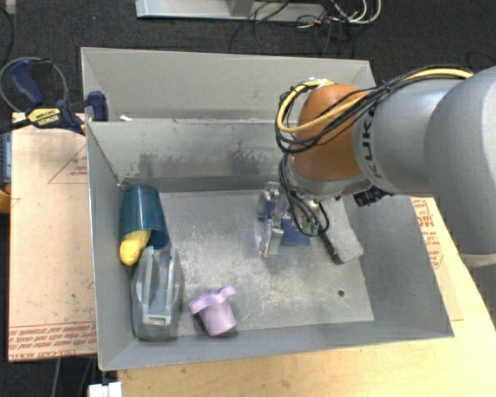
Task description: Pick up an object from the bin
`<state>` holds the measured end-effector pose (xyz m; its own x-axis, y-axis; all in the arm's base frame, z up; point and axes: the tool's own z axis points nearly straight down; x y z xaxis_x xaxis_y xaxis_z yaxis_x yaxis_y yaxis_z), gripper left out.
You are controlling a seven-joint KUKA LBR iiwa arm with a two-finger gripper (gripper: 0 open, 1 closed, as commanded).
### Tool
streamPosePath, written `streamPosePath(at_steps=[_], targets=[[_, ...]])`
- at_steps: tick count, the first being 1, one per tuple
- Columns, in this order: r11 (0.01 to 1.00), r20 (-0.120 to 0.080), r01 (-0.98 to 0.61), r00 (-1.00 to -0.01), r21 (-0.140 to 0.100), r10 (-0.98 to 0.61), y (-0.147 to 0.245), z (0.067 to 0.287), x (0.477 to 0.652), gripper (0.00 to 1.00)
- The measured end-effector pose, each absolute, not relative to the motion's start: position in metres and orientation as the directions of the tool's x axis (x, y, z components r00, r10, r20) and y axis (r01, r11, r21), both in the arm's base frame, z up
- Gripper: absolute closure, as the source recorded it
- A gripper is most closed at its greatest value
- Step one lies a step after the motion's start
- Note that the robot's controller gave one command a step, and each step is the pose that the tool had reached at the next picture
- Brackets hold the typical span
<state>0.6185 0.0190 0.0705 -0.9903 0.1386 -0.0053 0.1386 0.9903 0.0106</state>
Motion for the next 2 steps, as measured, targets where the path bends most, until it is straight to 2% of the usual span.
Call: streamPosePath(at_steps=[1,2], targets=[[0.99,-0.005,0.139,-0.99,0.01,0.139,0.019,0.071,0.618,1.0],[0.99,0.007,0.139,-0.99,0.009,0.139,0.019,0.096,0.615,1.0]])
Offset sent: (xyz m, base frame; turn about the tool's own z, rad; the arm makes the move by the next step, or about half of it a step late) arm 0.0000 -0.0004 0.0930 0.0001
